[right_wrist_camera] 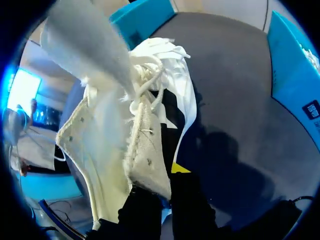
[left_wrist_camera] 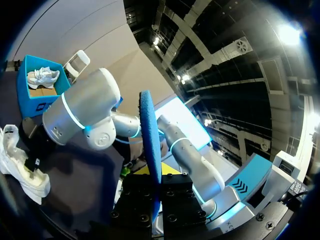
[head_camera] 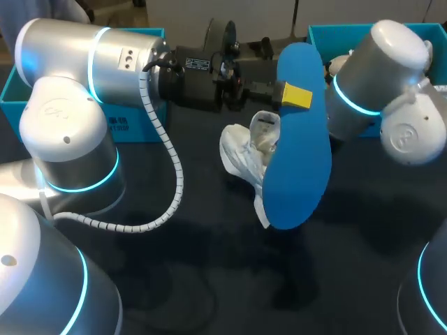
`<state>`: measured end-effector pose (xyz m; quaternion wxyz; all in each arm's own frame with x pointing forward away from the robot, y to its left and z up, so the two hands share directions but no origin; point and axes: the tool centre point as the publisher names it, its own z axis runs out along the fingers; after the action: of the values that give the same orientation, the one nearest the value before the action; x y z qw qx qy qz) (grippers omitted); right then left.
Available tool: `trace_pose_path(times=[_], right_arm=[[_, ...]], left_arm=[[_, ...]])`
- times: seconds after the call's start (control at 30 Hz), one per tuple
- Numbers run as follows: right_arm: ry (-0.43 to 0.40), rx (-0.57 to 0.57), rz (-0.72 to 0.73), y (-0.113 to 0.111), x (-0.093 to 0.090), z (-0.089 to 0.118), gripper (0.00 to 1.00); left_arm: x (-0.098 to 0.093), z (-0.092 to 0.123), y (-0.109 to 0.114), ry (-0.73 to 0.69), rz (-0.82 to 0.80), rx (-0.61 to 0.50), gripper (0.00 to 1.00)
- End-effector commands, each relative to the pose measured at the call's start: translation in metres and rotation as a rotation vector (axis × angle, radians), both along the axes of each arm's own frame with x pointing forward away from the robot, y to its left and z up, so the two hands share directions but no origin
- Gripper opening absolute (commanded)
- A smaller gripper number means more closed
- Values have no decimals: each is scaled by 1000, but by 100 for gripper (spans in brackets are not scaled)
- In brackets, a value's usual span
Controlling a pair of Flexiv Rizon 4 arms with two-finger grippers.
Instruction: Take the shoe out of the shoebox, open the shoe tongue, remove and reinsert the insole, then place the shoe into the shoebox
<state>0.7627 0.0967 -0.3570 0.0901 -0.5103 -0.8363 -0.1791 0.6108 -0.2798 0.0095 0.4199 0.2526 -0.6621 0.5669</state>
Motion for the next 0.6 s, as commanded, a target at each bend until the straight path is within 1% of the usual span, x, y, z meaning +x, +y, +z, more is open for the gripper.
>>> trace_pose_path(times=[0.03, 0.27, 0.3, 0.33, 0.37, 0.43, 0.47, 0.6], right_arm=[[-76, 46, -32, -3, -7, -1, 0], [-76, 46, -32, -3, -7, -1, 0], [-82, 52, -84, -3, -8, -3, 0], [-78, 6, -158, -3, -11, -6, 0], [-83, -3, -199, -3, -14, -8, 0], [-68, -48, -263, -5, -16, -11, 0], [-76, -83, -315, -4, -19, -13, 0], [-76, -128, -393, -2, -22, -15, 0]], left_arm=[[-1, -2, 0, 0, 2, -2, 0], [-1, -2, 0, 0, 2, -2, 0], [-1, -2, 0, 0, 2, -2, 0], [-1, -2, 0, 0, 2, -2, 0], [-1, -2, 0, 0, 2, -2, 0], [-1, -2, 0, 0, 2, -2, 0], [-1, -2, 0, 0, 2, -2, 0], [-1, -2, 0, 0, 2, -2, 0]])
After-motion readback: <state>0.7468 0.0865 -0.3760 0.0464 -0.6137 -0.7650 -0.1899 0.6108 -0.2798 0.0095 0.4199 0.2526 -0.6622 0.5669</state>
